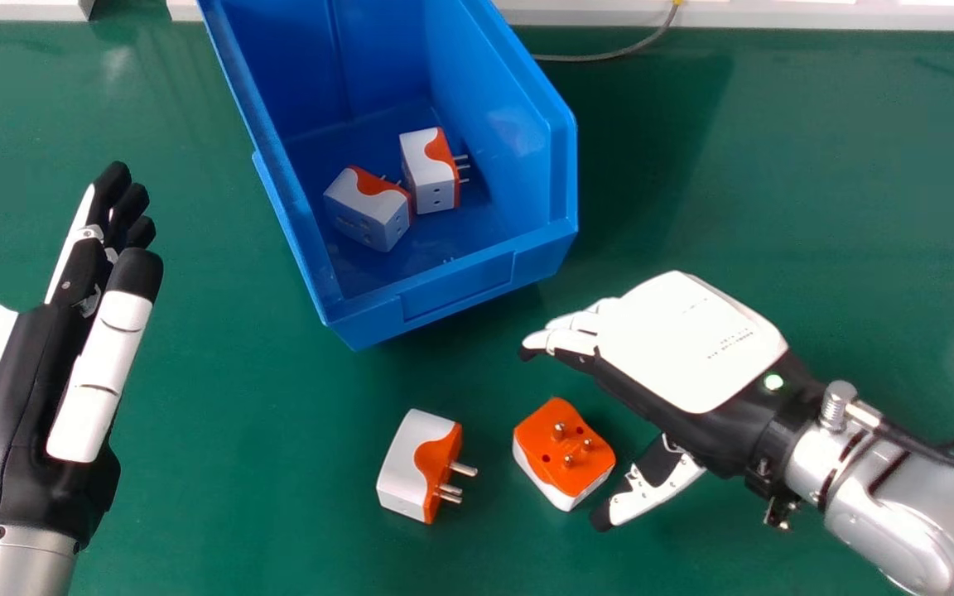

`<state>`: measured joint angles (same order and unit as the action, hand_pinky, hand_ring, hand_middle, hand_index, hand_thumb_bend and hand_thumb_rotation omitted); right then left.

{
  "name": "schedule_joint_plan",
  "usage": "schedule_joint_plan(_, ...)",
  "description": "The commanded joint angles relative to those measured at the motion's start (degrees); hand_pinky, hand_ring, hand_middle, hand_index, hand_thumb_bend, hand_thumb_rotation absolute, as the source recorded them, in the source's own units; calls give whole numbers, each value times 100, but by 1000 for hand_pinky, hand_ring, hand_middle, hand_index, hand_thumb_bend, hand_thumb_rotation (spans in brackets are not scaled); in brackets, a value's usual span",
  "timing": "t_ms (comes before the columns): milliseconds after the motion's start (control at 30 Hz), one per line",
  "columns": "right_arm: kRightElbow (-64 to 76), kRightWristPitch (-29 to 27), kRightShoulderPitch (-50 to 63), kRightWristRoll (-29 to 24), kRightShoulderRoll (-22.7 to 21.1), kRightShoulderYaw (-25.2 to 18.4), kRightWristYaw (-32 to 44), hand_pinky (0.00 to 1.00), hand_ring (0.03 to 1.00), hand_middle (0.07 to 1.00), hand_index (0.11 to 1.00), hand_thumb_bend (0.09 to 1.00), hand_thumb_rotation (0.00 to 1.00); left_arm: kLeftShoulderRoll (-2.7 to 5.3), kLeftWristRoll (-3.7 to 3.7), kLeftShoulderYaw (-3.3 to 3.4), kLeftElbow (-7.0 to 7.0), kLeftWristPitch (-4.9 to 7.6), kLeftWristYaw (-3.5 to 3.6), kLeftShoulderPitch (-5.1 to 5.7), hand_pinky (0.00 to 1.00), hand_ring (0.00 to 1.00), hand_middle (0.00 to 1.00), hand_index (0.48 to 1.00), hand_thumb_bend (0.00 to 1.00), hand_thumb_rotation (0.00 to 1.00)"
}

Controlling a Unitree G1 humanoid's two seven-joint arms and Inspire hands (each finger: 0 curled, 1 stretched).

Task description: Pick all objects and put in blue box

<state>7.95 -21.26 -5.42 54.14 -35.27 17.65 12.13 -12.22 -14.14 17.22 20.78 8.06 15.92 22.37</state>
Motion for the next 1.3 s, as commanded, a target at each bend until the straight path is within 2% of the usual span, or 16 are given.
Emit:
schedule_joint_plan(0, 0, -139, -178, -112, -100, -7, -14, 639, 775, 814, 801, 769, 338, -19, -42, 53, 150, 33, -15, 34, 1000, 998, 998, 992, 745, 1000)
schedule_joint_plan(67, -3, -175, -235, -107, -114, 29, 65, 636, 775, 812, 799, 768, 331, -11, -58, 46, 149, 41, -3, 35, 1000, 999, 999, 993, 747, 1000)
schedule_joint_plan(200, -67, -296, -333, -33, -126, 104, 29, 632, 776, 814, 799, 757, 328, 12, -34, 30, 169, 45, -27, 39, 1000, 998, 998, 989, 743, 1000)
schedule_joint_plan(500, -364, -619, -683, 82, -192, 342, 13, 620, 774, 808, 782, 746, 330, 13, -41, 44, 173, 12, -48, 37, 1000, 1000, 999, 990, 754, 996)
schedule_joint_plan(600, -465, -687, -785, 112, -202, 393, 35, 615, 771, 801, 772, 753, 329, 6, -68, 49, 196, -7, -42, 41, 1000, 1000, 1000, 992, 756, 998)
schedule_joint_plan(700, -584, -736, -898, 152, -209, 448, 54, 618, 772, 795, 766, 753, 335, -3, -65, 46, 197, -3, -37, 27, 1000, 1000, 1000, 996, 752, 1000)
schedule_joint_plan(800, -744, -787, -1024, 266, -211, 522, -16, 621, 774, 794, 763, 750, 340, -24, -70, 50, 178, 22, -3, 12, 1000, 1000, 1000, 997, 755, 1000)
schedule_joint_plan(933, -966, -848, -1183, 402, -196, 617, -148, 620, 769, 788, 756, 755, 339, -18, -64, 70, 197, 19, -16, 17, 1000, 1000, 1000, 999, 757, 1000)
schedule_joint_plan(1167, -1233, -873, -1361, 458, -152, 709, -230, 613, 762, 783, 752, 754, 336, -13, -168, 122, 175, 51, 7, 16, 1000, 1000, 1000, 999, 758, 988)
schedule_joint_plan(1267, -1321, -859, -1435, 469, -152, 746, -217, 612, 761, 782, 756, 753, 330, -24, -162, 121, 223, -12, -28, 22, 1000, 1000, 1000, 998, 758, 987)
